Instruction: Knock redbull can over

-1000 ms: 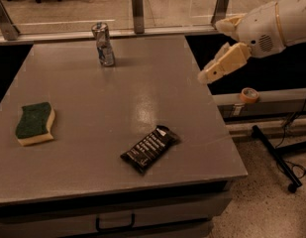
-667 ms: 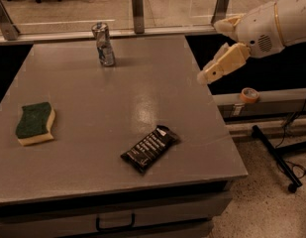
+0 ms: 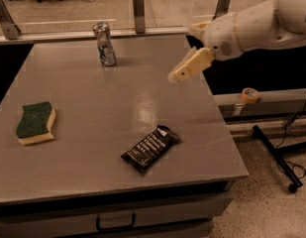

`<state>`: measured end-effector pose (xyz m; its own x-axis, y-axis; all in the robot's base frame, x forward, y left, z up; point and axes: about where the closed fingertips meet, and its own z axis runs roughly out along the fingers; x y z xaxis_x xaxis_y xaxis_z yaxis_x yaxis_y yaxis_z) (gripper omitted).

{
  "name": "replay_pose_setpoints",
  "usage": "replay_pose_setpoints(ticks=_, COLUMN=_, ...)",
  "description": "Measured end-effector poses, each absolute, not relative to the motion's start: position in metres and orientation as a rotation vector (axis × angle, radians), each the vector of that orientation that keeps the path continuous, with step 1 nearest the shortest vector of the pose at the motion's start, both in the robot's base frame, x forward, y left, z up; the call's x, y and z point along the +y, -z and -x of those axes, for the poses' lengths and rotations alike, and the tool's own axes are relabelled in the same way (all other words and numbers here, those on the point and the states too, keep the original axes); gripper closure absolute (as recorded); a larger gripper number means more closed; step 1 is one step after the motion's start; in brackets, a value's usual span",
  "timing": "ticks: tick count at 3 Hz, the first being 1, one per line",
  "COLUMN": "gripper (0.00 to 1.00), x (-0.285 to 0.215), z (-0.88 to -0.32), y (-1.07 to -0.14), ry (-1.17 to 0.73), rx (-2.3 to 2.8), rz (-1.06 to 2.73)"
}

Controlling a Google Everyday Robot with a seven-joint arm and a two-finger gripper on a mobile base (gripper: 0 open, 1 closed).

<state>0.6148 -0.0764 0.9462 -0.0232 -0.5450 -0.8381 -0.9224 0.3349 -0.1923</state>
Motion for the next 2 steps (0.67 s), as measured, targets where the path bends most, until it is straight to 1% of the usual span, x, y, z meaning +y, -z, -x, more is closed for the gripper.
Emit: replay_pose_setpoints(ticks=2, gripper=0.00, x=0.010, z=-0.699, y=-0.903, ry=-0.632, rx=1.659, rz=1.265)
